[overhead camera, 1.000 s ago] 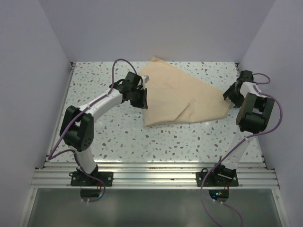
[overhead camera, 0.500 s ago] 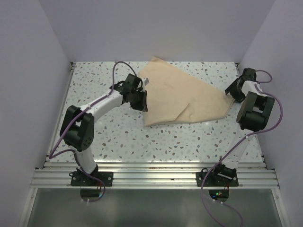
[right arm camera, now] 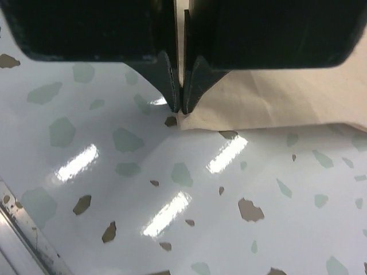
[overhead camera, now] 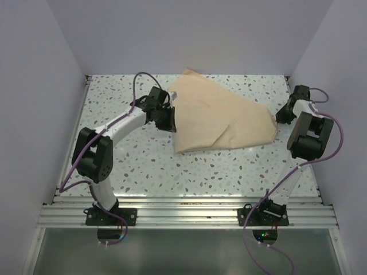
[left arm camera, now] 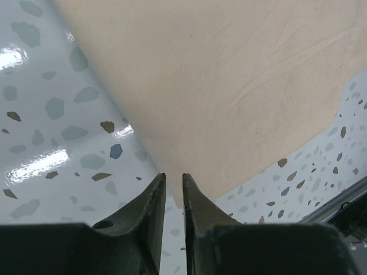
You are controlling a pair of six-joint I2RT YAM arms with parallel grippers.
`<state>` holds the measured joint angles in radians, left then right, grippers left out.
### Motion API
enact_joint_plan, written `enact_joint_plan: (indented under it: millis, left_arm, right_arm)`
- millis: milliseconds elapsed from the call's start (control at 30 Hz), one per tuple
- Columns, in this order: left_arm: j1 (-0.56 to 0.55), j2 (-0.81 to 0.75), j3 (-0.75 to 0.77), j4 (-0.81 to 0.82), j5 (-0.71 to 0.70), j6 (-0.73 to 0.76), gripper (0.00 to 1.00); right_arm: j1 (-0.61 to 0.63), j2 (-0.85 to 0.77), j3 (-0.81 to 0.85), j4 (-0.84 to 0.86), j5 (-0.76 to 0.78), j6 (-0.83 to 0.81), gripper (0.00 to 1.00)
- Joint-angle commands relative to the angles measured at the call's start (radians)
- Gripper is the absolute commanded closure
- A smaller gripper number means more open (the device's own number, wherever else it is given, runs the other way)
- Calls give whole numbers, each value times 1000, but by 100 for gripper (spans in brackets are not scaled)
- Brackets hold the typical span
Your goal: Prepare the surgical pack
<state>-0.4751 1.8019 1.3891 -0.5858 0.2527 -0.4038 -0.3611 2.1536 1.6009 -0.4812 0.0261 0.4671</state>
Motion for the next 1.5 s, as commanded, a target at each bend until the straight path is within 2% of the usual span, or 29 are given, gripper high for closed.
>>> enact_joint_plan:
  millis: [0,233,433,733,1067,1233,1467]
  left_arm:
    - [42,4,77,-9,-7,-9,80]
    - [69,30,105,-14,10,-44,80]
    - [75,42,103,-19,16,-58,81]
    - [92,-18,48,-28,-24,-67,82]
    - [122,-72,-42,-32,-73,-67,82]
    - [124,-67,-70,-31,-87,-67,82]
    - [124,-29,-82,-13,-58,-78,82]
  right_arm:
    - [5,-101,-85,-85,-25,11,100]
    - [11,-297,-222,-57,-23,27,100]
    - [76,-324,-133,-111,-58,33,100]
    - [318,-296,152,-261,-31,4,100]
    - [689,-227,392,-304,-77,77,100]
    - [845,-189,415,-290,-66,77,100]
    - [930,-152,409,-264,-72,81,100]
